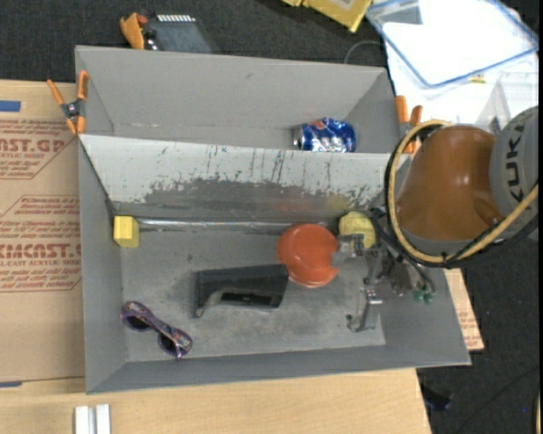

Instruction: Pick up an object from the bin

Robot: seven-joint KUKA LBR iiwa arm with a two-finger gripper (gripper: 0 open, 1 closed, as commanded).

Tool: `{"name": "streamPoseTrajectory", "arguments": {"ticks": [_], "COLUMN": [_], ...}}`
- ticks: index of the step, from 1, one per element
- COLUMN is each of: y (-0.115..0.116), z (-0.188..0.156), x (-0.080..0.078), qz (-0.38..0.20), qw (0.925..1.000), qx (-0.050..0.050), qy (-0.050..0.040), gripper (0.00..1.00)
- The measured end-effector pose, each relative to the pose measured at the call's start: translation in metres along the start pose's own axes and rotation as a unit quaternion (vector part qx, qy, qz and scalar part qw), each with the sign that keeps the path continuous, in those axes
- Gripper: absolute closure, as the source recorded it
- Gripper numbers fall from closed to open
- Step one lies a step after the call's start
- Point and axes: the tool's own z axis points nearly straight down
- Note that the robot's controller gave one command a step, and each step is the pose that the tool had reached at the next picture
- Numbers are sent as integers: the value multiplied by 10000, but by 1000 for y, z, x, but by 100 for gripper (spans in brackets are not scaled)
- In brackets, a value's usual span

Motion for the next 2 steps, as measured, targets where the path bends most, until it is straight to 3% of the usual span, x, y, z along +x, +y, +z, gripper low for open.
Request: {"name": "streamPoseTrajectory", "arguments": {"ticks": [1,2], "y": [0,56], "z": [0,48], "x": [0,-3], "qz": [-1,-527], "qw": [10000,9986], "qx": [0,3], "qy": [0,-14], "gripper": [0,0]}}
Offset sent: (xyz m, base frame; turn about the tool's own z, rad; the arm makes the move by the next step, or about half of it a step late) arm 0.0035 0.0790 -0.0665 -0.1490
